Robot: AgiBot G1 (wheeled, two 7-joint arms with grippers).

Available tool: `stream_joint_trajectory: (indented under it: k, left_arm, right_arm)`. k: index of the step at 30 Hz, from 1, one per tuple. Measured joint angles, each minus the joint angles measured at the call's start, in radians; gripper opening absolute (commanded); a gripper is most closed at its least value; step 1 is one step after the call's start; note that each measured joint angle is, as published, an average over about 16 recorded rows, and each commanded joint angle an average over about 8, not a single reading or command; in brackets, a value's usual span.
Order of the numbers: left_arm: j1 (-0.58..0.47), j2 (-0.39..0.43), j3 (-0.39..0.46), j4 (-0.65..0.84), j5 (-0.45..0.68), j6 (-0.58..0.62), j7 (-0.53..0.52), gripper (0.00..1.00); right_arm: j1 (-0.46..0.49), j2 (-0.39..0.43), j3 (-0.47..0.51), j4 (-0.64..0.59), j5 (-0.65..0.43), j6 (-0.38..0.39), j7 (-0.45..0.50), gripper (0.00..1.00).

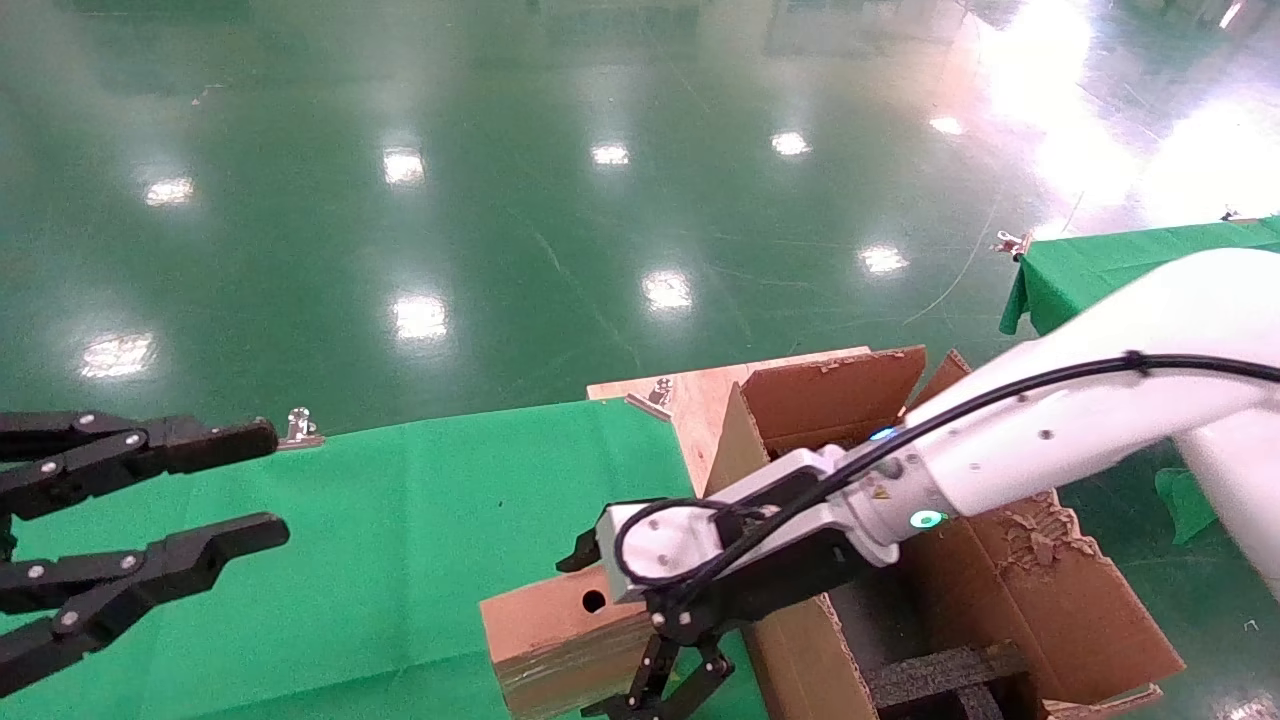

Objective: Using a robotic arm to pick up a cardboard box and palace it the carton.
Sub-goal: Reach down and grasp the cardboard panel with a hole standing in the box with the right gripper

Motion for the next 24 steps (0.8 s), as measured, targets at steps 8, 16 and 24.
stream_joint_trajectory:
  k: [8, 16, 24]
  left_arm:
    - [0.000, 0.000, 0.000, 0.000, 0.000, 0.000, 0.000, 0.00]
    - [0.000, 0.000, 0.000, 0.000, 0.000, 0.000, 0.000, 0.00]
    - [0.000, 0.000, 0.000, 0.000, 0.000, 0.000, 0.000, 0.51]
  right_arm:
    - [0.064, -0.091, -0.075, -0.017, -0.159, 0.008, 0.004, 1.00]
    - [0.126, -0.160, -0.145, -0.029, -0.277, -0.014, 0.013, 1.00]
    - [0.162, -0.188, -0.187, -0.036, -0.321, -0.028, 0.016, 0.28]
